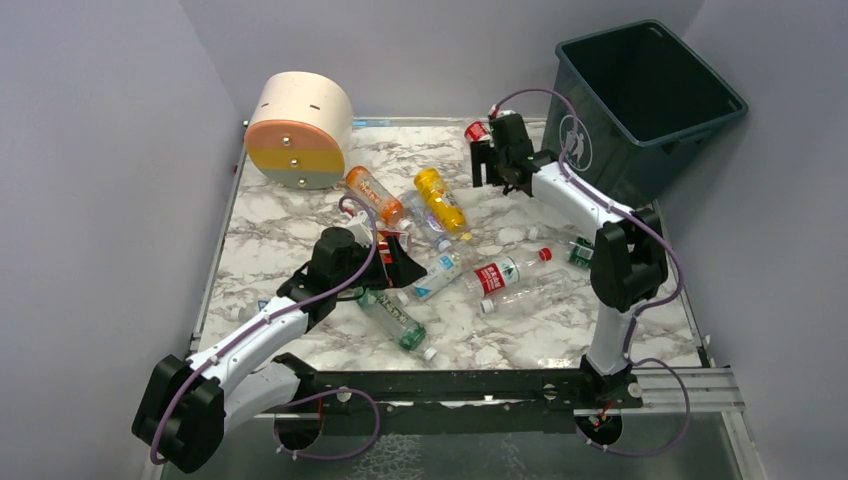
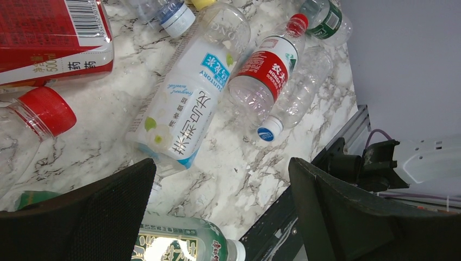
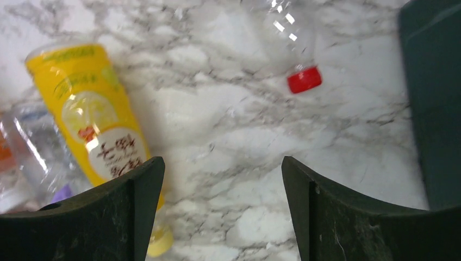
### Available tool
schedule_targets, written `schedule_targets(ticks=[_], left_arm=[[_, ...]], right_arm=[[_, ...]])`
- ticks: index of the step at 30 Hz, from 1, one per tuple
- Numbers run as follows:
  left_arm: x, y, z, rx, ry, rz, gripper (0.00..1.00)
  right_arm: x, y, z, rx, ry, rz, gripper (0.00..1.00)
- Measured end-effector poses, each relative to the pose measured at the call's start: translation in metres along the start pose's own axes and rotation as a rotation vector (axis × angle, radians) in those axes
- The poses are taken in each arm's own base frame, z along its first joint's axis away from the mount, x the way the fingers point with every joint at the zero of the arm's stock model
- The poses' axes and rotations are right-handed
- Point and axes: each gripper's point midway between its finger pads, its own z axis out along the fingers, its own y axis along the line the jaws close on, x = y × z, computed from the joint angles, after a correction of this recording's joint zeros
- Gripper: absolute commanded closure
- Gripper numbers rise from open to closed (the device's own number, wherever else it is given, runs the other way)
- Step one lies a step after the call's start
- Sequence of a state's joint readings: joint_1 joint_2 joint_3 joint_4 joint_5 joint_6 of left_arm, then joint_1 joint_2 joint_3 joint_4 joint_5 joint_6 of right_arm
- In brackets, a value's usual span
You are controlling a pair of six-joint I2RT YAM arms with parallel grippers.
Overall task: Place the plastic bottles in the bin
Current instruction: Pick up the plastic bottle at the center of the board.
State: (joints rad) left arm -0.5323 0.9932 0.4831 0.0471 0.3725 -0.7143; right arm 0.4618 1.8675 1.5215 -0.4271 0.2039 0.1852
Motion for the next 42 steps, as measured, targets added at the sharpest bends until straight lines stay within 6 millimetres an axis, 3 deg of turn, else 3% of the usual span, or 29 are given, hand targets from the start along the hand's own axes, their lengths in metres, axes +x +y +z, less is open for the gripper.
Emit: schedule_targets(ticks=[3,7,11,26,42], left_arm=[[-0.001,-0.001,0.000,0.003,-0.003,0.002,0.01],[-0.002,-0.002,0.000,0.007,-0.008,0.004,0.01],[-0.002,-0.002,0.000,0.007,-0.008,0.004,0.01],[0.000,0.004,0.004,-0.015,0.001,-0.007,0.01],[0.003,0.011,0.008,-0.040,0.011,-0.012,0.01]], right_arm=[[-0.024,-0.020,0.019,0.041,-0.052,0.023,0.17],[-0.047,-0.029,0.041,0.058,-0.105,0.027,0.14],[-0.054,-0.036,0.060,0.066,-0.135,0.017,0.13],[-0.068,-0.050,0.115,0.037,-0.196,-0.017,0.10],[-0.053,-0.043,0.154,0.009,-0.167,-0.033,0.15]])
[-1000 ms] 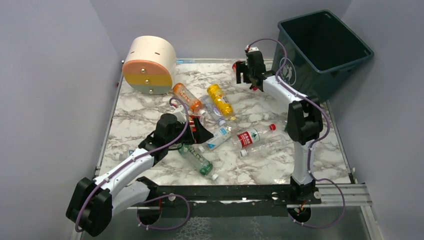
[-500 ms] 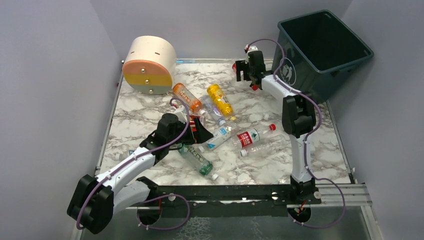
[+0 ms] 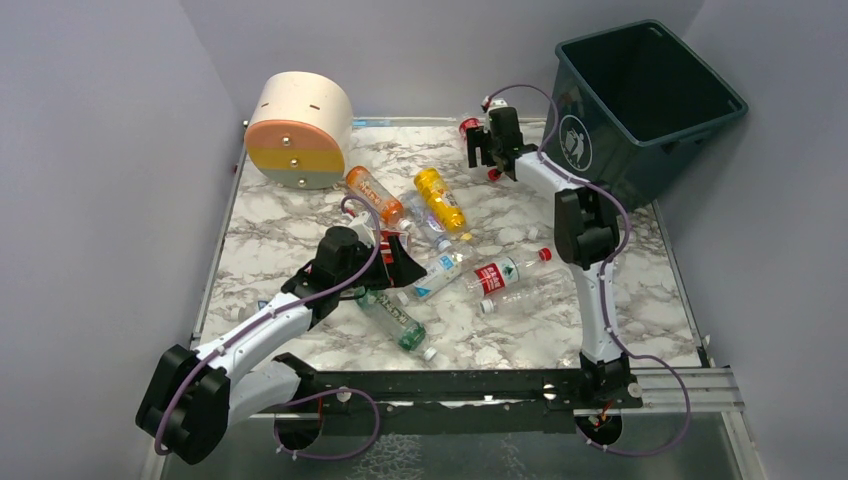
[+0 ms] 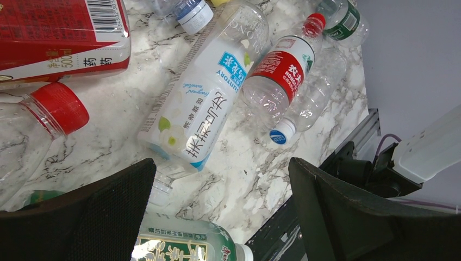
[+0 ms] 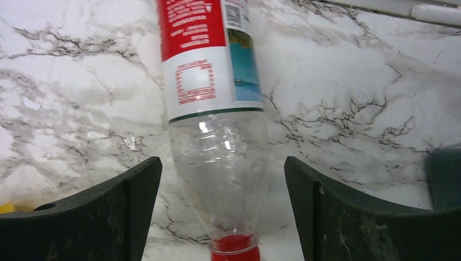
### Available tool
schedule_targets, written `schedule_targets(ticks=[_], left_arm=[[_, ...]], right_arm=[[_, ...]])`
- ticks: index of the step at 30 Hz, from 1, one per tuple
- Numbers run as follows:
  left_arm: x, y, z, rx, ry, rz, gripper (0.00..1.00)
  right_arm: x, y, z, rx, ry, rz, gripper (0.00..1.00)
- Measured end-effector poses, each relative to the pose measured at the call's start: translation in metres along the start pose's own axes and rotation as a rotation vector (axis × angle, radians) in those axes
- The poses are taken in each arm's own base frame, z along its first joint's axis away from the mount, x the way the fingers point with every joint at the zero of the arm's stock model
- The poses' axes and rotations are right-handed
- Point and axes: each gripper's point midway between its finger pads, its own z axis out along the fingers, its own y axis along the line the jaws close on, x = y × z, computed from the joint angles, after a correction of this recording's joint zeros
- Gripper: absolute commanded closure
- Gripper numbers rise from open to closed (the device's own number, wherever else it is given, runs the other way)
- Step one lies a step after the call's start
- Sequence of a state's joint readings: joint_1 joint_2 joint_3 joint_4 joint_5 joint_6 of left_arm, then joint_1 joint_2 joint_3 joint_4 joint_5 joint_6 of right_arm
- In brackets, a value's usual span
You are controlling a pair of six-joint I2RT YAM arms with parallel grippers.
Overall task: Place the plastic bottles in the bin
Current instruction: Pick up the plastic bottle at the center of the board.
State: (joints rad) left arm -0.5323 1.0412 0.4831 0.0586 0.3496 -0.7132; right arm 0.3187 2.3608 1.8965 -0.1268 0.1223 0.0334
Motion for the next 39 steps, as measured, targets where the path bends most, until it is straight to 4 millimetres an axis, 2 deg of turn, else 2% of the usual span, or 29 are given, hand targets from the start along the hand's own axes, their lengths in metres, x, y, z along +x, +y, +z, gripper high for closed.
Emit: schedule_targets(ticks=[5,9,16,22,32,35,39], left_arm=[[0.000,0.001,0.000,-0.002,0.002,0.000,0.01],[0.002,0.002,0.000,-0.010,0.007,-0.001,0.01],[0.006,0.006,-0.002,-0.028,0.023,-0.009,0.01],[0.007,0.007,-0.003,-0.036,0.025,-0.011,0.01],[-0.011,-0.011,-0.013,0.003,-0.037,0.014,0.01],[-0.014,-0.015,-0.018,0.013,-0.051,0.016,0.01],[-0.016,-0.020,-0.024,0.031,-0.076,0.025,0.01]], right_arm=[[0.007,0.001,0.008,0.000,0.012,-0.001,0.22],[0.005,0.002,0.013,-0.003,0.009,0.002,0.37],[0.004,0.004,0.015,-0.011,0.008,0.010,0.47],[0.008,0.005,0.012,-0.016,0.007,0.021,0.50],[0.028,0.011,-0.021,-0.038,0.058,0.054,0.52],[0.037,0.017,-0.039,-0.049,0.079,0.057,0.52],[0.038,0.030,-0.066,-0.073,0.082,0.052,0.53]])
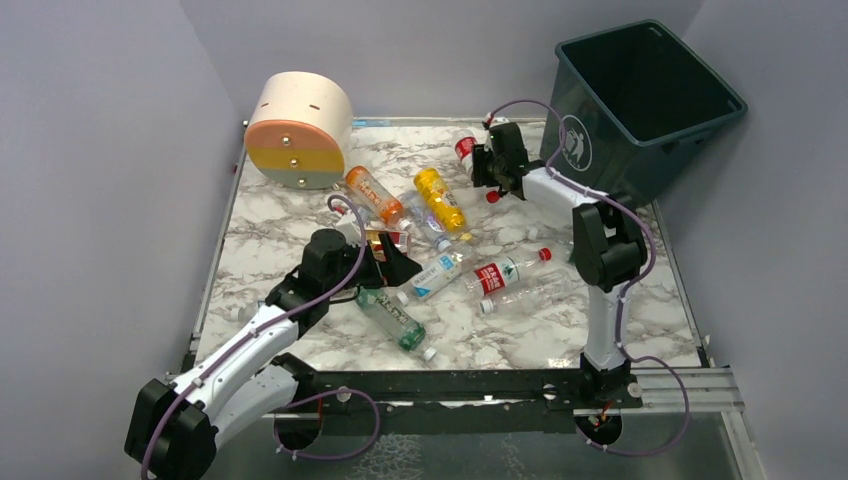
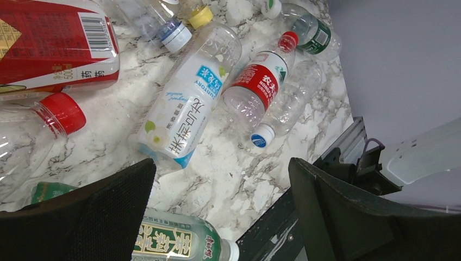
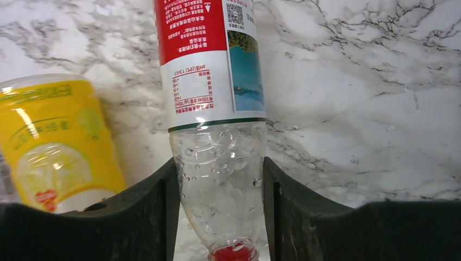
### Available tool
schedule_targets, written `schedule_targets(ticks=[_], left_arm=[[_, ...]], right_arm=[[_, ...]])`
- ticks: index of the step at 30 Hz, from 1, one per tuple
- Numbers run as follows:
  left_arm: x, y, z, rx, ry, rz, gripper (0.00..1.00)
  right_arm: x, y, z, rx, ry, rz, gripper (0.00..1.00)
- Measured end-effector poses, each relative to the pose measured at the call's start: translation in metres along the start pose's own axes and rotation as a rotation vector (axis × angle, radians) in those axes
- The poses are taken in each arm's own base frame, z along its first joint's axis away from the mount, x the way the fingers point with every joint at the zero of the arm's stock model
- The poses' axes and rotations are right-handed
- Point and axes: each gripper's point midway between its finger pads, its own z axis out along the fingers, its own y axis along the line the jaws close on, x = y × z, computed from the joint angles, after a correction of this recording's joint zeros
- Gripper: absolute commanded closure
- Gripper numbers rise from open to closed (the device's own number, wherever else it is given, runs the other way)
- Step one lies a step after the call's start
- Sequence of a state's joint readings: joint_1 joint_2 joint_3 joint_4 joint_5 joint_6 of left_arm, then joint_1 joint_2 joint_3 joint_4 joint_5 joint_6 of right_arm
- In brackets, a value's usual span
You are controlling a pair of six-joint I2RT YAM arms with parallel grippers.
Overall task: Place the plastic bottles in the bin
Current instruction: Pick up the plastic bottle at the center of the board.
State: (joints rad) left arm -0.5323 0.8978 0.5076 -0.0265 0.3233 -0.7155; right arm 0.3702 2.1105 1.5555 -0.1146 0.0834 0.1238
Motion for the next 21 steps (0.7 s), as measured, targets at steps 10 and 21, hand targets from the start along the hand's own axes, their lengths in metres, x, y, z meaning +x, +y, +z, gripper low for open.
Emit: schedule_targets(ticks=[10,21], left_arm=[[0.009,0.006,-0.004,-0.007,0.004,-0.007,0.01],[0.016,0.013,-0.002,-0.016,0.016,-0.015,0.01]], right_arm=[[-0.022,0.032,-0.065,-0.063,-0.078,-0.011,0.53],[-0.007,0.046,-0.115,-0.099,-0.071,-0.023,0.53]])
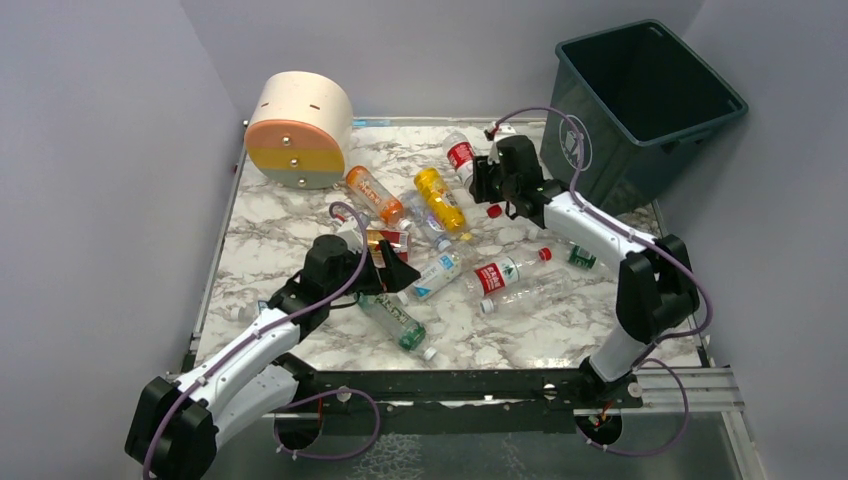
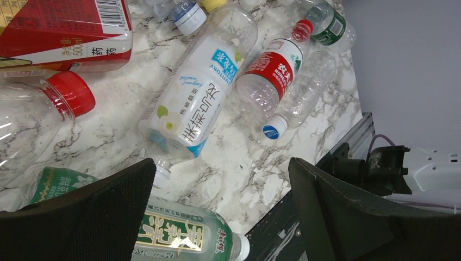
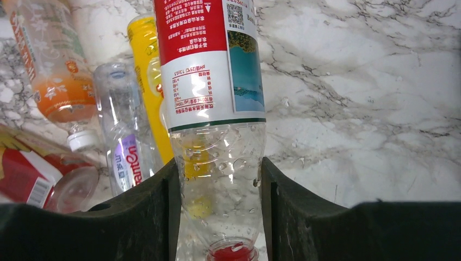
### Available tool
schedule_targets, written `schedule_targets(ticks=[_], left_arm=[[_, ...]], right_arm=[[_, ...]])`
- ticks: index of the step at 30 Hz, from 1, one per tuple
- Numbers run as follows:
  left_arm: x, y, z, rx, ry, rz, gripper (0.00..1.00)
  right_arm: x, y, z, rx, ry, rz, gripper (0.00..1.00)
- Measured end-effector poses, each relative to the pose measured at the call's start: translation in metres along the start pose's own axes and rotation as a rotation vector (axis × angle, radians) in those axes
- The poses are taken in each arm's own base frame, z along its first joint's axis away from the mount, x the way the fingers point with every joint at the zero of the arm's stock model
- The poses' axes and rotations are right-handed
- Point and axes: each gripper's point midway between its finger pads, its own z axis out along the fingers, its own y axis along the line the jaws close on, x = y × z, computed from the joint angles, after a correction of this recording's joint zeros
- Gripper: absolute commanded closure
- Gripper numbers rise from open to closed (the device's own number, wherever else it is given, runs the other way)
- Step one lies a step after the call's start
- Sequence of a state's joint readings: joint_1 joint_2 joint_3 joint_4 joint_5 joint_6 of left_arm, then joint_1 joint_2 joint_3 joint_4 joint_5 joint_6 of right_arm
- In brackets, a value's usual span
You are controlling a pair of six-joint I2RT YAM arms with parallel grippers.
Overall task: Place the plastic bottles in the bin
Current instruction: Pick up the plastic bottle at the center of the board.
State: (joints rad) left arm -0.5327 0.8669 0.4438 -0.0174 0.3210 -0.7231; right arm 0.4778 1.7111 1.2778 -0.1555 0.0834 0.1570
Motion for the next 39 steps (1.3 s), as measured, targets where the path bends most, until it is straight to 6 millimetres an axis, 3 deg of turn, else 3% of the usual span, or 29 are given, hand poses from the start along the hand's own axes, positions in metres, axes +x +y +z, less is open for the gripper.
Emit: schedule_targets(ticks=[10,20,39], left_arm=[[0.003,0.008,0.014,-0.018,0.022,-0.014,0.01],[-0.001,0.005,0.015,-0.005,0.010,-0.024,0.01],[-0.001,0.004,0.015,-0.004,0.010,-0.029,0.01]], right_arm=[[0.012,0.002,-0.052,-0.039,-0.018,0.026,0.53],[0.048,0.009,-0.060,-0.090,0.070,0.051,0.53],[0.043,0.017,-0.070,-0.135,0.061,0.059,0.53]])
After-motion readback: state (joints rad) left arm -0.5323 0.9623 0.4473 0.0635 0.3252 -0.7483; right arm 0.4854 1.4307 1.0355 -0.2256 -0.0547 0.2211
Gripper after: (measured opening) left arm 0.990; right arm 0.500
